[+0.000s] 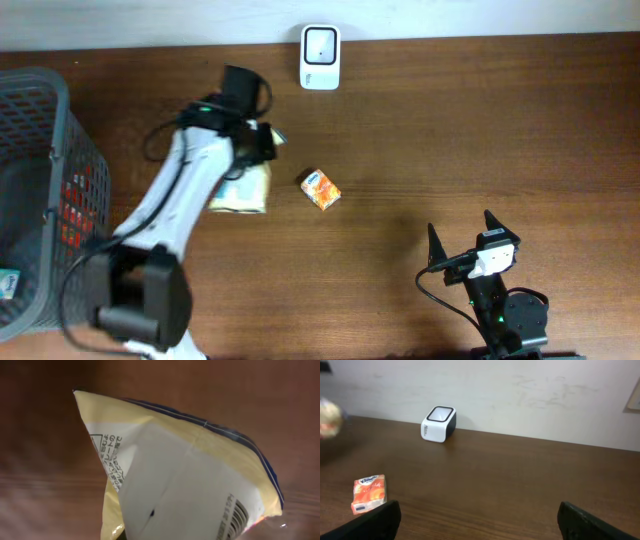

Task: Scan the item barcode
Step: 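Lift the white snack bag out and drop it beside the tissue pack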

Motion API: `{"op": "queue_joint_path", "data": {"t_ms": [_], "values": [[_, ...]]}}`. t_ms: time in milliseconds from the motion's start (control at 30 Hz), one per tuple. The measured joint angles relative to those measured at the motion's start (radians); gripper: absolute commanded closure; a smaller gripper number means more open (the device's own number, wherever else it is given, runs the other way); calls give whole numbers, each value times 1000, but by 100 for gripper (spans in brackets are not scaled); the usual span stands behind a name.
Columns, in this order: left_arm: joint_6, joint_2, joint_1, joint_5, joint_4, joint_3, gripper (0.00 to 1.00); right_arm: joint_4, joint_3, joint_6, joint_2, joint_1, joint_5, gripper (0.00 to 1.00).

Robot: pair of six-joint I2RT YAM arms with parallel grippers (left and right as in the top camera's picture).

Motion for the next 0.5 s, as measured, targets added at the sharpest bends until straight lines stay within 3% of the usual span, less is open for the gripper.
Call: {"op": "queue_joint_path", "data": {"t_ms": [33, 67, 100, 133, 167, 300, 500], "values": [[-26, 42, -20, 0, 6, -2, 95, 0, 0, 0, 0, 0, 0, 1], [-41, 66, -26, 0, 14, -2, 76, 0, 0, 0, 0, 0, 0, 1], [-57, 87, -31, 0, 26, -2, 33, 0, 0, 1, 0, 0, 0, 1], [-74, 102, -35, -3, 32, -2, 10, 0, 0, 0, 0, 0, 0, 1], [-77, 107, -40, -3, 35, -2, 1, 0, 0, 0, 0, 0, 0, 1], [-24, 108, -42, -3, -1, 55, 1, 0, 0, 0, 0, 0, 0, 1], [42, 17, 122, -20, -166, 435, 1, 0, 0, 0, 0, 0, 0, 1]]}}
